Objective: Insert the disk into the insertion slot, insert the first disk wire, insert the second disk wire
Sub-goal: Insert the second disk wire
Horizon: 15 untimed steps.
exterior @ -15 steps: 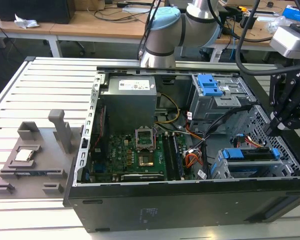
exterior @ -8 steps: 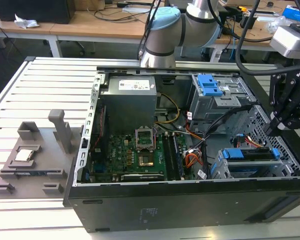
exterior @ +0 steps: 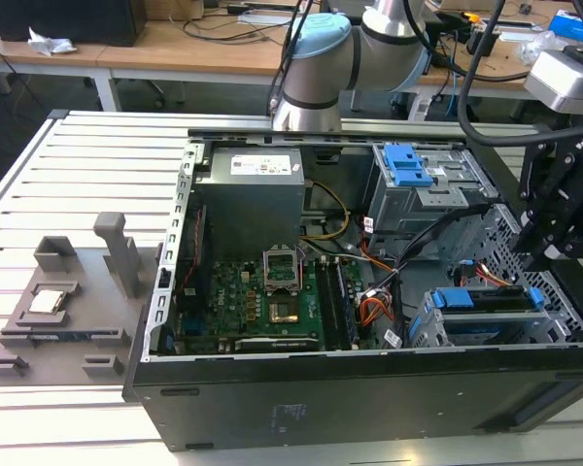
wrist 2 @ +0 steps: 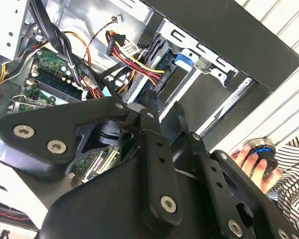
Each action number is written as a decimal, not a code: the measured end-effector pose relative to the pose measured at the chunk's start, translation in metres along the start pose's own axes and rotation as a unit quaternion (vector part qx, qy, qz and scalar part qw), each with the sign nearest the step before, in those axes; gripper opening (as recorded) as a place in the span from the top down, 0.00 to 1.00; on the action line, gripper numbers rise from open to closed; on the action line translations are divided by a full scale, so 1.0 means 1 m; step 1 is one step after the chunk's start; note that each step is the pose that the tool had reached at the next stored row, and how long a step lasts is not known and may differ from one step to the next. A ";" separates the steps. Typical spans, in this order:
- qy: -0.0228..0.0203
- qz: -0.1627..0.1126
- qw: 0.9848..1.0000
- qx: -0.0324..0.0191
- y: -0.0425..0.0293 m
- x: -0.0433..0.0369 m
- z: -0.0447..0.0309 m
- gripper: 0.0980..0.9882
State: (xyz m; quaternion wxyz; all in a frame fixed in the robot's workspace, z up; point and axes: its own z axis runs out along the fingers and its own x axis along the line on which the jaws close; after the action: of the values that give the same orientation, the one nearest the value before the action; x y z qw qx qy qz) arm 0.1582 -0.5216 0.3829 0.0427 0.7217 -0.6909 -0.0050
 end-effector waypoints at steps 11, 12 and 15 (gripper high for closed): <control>0.025 0.002 1.000 -0.001 0.0343 -0.0344 0.0206 0.77; 0.028 0.002 1.000 -0.001 0.0349 -0.0381 0.0219 0.77; 0.035 0.002 0.999 -0.002 0.0357 -0.0429 0.0246 0.77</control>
State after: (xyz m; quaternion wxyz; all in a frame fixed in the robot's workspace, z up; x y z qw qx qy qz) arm 0.1191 -0.4817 0.3587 0.0679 0.7197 -0.6907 0.0192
